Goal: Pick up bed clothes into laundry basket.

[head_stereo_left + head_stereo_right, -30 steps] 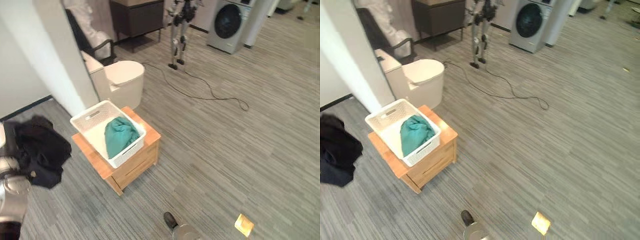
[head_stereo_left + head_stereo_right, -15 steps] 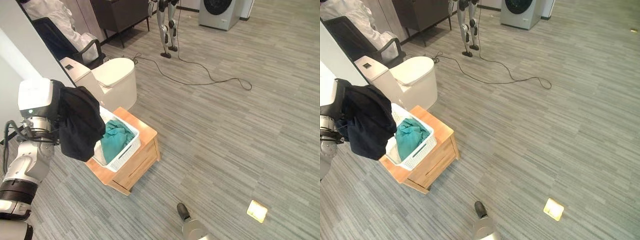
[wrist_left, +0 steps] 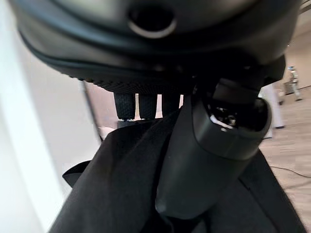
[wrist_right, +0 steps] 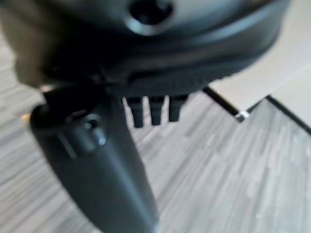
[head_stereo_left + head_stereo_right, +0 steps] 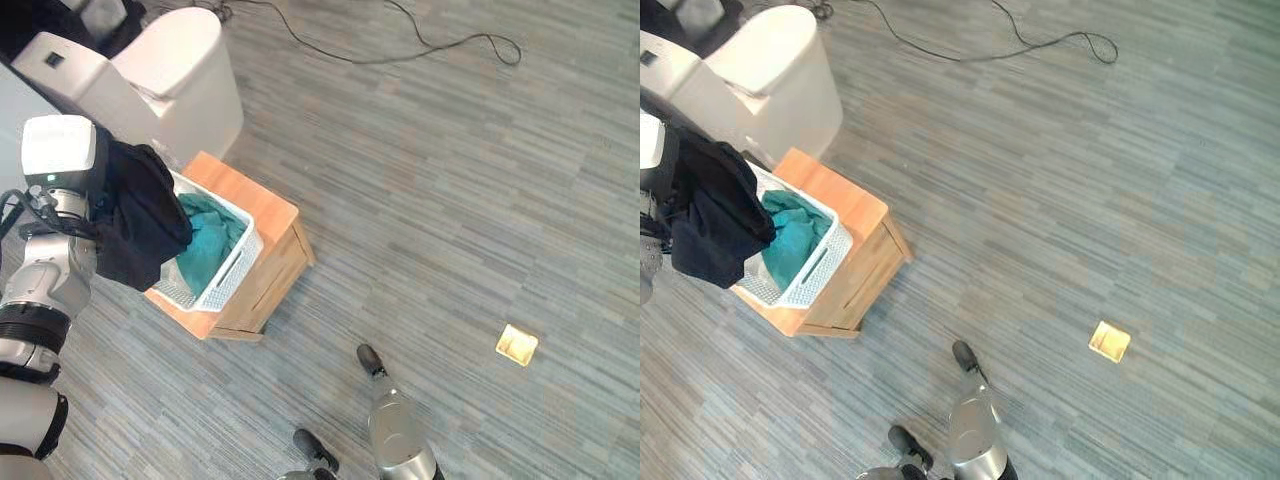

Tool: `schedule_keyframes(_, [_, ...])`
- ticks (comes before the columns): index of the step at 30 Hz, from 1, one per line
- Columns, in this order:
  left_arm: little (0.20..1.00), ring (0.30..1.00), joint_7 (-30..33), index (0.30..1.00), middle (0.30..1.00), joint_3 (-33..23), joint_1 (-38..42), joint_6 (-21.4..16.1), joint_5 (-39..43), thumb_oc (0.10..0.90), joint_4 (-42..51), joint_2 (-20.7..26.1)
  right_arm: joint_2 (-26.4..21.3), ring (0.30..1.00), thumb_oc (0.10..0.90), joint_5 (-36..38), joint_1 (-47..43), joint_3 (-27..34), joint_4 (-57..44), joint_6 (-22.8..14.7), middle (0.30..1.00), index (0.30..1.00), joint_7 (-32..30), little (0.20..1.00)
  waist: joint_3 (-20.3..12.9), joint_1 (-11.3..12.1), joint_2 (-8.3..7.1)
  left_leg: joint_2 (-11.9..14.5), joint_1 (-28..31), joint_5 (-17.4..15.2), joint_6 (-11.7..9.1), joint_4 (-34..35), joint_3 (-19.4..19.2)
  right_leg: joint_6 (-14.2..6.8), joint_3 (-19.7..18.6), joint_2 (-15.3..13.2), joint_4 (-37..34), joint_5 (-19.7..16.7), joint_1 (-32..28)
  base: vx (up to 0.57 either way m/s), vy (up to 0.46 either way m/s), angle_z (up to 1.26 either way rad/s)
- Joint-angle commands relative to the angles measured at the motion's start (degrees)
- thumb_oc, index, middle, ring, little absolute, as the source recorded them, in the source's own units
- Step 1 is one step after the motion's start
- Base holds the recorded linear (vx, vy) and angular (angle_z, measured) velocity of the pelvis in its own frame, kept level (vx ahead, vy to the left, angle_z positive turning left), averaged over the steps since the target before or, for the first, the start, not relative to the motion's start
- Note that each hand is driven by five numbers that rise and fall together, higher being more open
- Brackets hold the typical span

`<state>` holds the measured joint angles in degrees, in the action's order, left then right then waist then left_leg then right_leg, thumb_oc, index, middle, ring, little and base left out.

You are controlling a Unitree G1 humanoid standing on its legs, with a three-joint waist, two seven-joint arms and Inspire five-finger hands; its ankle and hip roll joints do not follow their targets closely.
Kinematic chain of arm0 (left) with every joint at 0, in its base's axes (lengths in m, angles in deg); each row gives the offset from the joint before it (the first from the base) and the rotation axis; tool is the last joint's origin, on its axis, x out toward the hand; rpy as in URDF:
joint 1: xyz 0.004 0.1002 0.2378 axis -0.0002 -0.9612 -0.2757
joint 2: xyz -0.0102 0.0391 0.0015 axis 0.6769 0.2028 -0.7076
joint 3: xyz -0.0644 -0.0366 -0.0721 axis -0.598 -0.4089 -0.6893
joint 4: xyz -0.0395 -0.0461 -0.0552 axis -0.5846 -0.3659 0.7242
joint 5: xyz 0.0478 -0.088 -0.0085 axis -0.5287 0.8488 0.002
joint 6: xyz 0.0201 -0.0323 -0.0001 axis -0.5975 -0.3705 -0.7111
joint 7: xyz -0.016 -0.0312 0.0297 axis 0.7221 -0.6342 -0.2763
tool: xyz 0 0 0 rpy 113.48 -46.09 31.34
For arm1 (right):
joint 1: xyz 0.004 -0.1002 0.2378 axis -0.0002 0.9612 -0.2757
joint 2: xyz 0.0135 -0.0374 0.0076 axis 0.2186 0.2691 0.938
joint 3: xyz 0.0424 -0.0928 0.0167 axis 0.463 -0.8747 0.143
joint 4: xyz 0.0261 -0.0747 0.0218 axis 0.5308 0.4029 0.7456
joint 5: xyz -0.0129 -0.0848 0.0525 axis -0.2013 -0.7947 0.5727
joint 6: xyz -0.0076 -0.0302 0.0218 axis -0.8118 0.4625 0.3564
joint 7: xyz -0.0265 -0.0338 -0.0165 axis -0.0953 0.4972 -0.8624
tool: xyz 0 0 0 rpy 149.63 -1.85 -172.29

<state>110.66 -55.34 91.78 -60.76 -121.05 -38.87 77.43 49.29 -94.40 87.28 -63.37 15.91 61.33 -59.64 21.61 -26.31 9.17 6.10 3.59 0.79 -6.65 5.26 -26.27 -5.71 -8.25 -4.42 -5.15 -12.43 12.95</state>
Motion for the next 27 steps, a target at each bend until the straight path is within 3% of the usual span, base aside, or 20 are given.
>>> schedule_keyframes(1, [0.3, 0.3, 3.0, 0.3, 0.3, -2.2, 8.4, 0.9, -0.5, 0.4, -2.2, 8.6, -1.7, 0.9, 0.8, 0.2, 6.3, -0.6, -0.6, -0.1, 0.9, 0.9, -3.1, 0.9, -5.4, -0.9, 0.03, 2.3, -0.7, -0.6, -1.6, -0.3, 3.1, -4.6, -0.2, -0.8, 2.1, 6.2, -0.2, 0.0, -0.065, -0.12])
schedule_keyframes(10, [0.3, 0.3, 2.2, 0.3, 0.3, -0.2, 10.3, 1.1, 0.1, 0.4, -4.1, 5.6, 0.4, 0.9, 0.8, 0.2, 4.0, -4.3, -2.0, -0.7, 0.9, 0.9, -3.7, 0.9, -3.4, -0.2, 0.4, 2.9, -1.0, 0.1, -2.1, -0.3, 3.2, -4.4, 0.7, -0.8, 1.5, 6.4, -0.4, 0.0, -0.045, 0.01])
schedule_keyframes(15, [0.3, 0.3, 0.7, 0.3, 0.3, -1.2, 7.2, 1.4, 1.0, 0.4, -11.7, 4.1, 1.2, 0.9, 0.8, 0.7, 3.2, -5.8, -4.0, -1.4, 0.9, 0.9, -4.5, 0.9, -2.7, 1.1, -0.68, 3.5, -1.4, 0.5, -2.4, -0.3, 3.1, -4.0, 1.4, -0.4, 1.2, 5.9, -0.3, -0.03, -0.05, 0.01])
schedule_keyframes(17, [0.596, 0.596, 0.4, 0.596, 0.596, -0.8, 7.3, 1.4, 0.8, 0.598, -12.8, 4.1, 1.3, 0.9, 0.8, 0.8, 3.2, -6.1, -4.1, -1.6, 0.9, 0.9, -4.4, 0.9, -2.5, 1.2, -0.83, 3.5, -1.2, 0.2, -2.4, -0.3, 3.2, -4.1, 1.5, -0.4, 1.2, 6.1, -0.5, -0.03, -0.028, 0.04])
schedule_keyframes(18, [0.9, 0.9, 0.4, 0.9, 0.9, -0.7, 7.0, 1.8, 0.6, 0.8, -14.9, 4.0, 1.4, 0.9, 0.8, 0.9, 3.0, -6.7, -4.2, -1.8, 0.9, 0.9, -4.5, 0.9, -2.2, 1.3, -1.4, 3.6, -1.6, 0.5, -2.5, -0.3, 3.2, -3.9, 1.5, -0.3, 1.2, 5.6, 0.0, -0.04, -0.024, 0.05])
schedule_keyframes(27, [0.9, 0.9, 1.0, 0.9, 0.9, 2.1, 10.5, 2.0, 0.2, 0.8, -17.1, 4.1, 1.6, 0.9, 0.8, 1.0, 2.8, -9.4, -6.9, -2.7, 0.9, 0.9, -3.8, 0.9, -1.3, 1.8, -2.14, 3.5, -3.4, 0.7, -2.5, -0.3, 3.6, -4.1, 2.0, -0.1, 1.2, 5.1, 1.5, -0.02, -0.017, 0.07])
